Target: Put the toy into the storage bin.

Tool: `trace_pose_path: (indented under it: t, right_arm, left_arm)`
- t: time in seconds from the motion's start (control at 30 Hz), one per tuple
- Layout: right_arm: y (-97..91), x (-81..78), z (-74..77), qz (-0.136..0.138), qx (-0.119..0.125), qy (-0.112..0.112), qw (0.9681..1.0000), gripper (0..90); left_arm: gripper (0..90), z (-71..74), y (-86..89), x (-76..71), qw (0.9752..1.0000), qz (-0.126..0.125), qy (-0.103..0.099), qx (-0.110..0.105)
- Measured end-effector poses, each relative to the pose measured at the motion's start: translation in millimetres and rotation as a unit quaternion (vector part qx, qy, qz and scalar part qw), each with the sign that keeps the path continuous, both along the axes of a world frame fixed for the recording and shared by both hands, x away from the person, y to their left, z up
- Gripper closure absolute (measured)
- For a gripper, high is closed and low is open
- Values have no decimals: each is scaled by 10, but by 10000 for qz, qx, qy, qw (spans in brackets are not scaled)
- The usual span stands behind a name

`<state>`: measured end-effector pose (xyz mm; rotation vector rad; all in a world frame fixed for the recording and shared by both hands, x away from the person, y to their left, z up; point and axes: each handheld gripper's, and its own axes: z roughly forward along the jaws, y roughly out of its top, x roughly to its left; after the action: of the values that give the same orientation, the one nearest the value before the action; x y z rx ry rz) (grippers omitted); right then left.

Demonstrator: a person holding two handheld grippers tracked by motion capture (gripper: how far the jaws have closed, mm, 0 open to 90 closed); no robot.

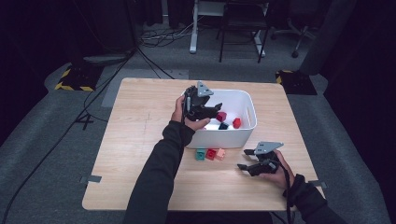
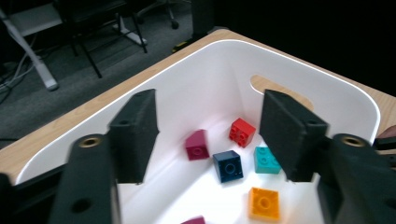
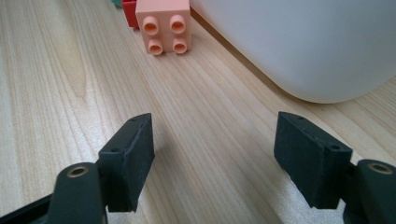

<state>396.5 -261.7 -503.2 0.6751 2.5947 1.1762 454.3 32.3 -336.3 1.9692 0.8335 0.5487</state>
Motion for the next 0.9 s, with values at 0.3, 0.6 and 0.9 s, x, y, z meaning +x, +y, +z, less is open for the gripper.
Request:
trace_pose_path:
  t: [0.3,0.6,0.9]
  right_arm:
    - [0,-1,1,-3,3,11,10000,290]
    - [1,-1,1,-4,3,11,10000,290]
    - [2,-1,1,-8,3,12,10000,288]
  left_arm:
    - [181,67,158,-161,9999,-19,-145,-22]
    - [161,95,487,-248,9995,218,-224,-13]
    - [161,12,884,-401,9982,552,-238,-4]
